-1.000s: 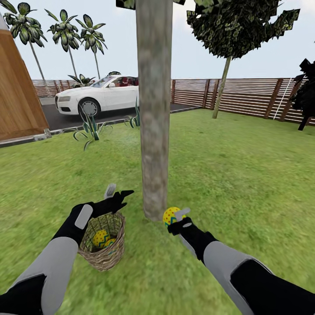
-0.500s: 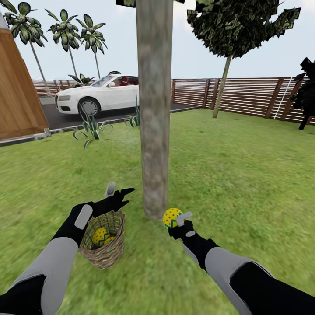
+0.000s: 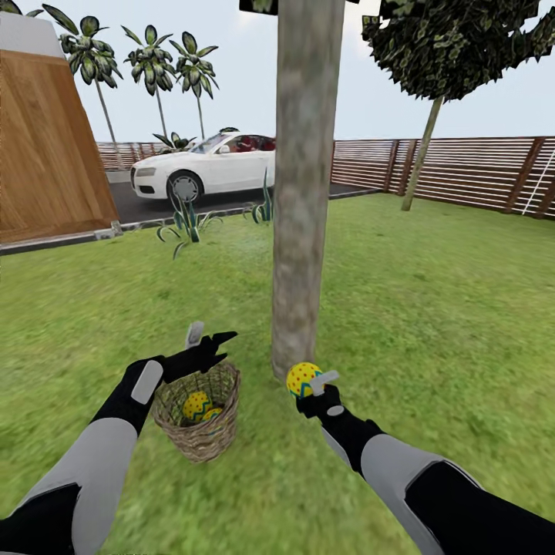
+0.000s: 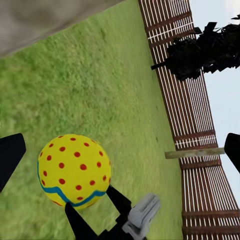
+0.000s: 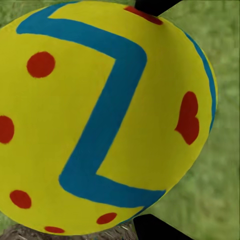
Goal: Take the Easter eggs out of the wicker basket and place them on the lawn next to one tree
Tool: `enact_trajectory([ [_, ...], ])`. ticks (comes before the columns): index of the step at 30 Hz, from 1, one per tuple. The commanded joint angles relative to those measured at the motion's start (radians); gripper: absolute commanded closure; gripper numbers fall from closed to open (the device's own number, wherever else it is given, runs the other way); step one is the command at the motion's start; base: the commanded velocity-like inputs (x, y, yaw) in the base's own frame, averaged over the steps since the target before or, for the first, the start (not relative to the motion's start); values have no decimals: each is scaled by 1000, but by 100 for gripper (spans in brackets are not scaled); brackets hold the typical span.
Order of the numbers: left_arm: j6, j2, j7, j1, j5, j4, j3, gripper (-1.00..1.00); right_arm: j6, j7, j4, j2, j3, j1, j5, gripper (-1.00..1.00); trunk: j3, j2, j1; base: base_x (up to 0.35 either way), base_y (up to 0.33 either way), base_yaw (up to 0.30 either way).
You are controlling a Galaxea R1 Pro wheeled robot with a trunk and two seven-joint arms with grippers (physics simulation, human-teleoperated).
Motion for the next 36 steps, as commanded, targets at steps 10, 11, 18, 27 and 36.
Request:
enact_trajectory([
  [10,6,0,-3,-1,0,1,3,-100,-34,-4,3,0,8,1,-13,100,-32,-71,38,0,0,2],
  [11,6,0,-3,-1,0,1,3,-100,-34,-4,3,0,8,1,-13,100,-35,-78,42,0,0,0],
  [18,6,0,-3,-1,0,1,3,-100,-35,-5,3,0,8,1,-13,100,-57,-127,69,0,0,0],
  [27,6,0,-3,-1,0,3,3,-100,-25,-5,4,0,7,1,-28,100,-86,-190,104,0,0,0],
  [36,6,-2,-3,-1,0,6,3,-100,128,-6,2,0,6,1,-28,100,-114,-253,138,0,0,0],
])
